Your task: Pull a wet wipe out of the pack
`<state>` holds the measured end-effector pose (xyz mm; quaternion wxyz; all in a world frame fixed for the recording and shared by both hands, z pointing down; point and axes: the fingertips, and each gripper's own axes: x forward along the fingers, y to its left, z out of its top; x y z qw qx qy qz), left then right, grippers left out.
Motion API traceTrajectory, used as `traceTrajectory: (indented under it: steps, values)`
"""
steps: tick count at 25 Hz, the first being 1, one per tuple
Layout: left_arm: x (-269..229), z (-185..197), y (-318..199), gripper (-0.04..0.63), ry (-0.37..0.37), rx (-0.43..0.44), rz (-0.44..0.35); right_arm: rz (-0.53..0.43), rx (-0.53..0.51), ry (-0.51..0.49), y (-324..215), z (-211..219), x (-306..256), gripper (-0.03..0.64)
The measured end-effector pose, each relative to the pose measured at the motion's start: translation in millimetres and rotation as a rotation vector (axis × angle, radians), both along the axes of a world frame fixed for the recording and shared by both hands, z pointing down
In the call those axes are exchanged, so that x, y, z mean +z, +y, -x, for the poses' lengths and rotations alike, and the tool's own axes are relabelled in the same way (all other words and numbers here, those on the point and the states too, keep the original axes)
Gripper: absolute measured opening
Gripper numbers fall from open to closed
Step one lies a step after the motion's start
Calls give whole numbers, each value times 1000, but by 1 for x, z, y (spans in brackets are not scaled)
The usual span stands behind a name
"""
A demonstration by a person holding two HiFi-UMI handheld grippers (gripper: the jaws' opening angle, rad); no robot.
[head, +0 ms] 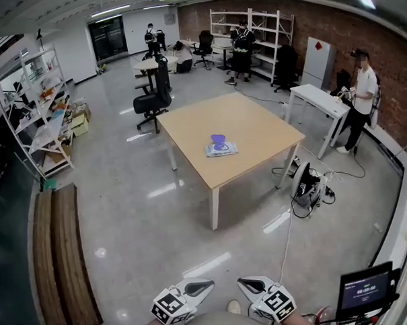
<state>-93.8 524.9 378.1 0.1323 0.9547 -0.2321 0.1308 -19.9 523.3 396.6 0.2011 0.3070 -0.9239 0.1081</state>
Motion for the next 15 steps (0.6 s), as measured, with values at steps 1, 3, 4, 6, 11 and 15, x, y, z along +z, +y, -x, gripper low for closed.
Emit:
traceTrajectory:
  steps: [1, 3, 4, 6, 11, 15]
  values:
    - [0, -2, 0, 6, 1, 1, 2, 2, -2, 1, -1, -2, 0, 3]
    - [1, -7, 0, 6, 5, -4, 9, 4, -10, 0, -2, -6, 0, 3]
    - [2, -9, 0, 6, 5, -7, 11, 3, -15, -2, -3, -8, 0, 3]
    - [3, -11, -1, 6, 1, -15, 11, -2, -25, -2, -4, -10, 0, 3]
    - [6, -24, -8, 6, -4, -31, 4, 11, -44, 6, -8, -22, 11, 3]
    - [7, -43, -16, 6, -8, -41, 0, 15, -56, -2, -15, -39, 14, 3]
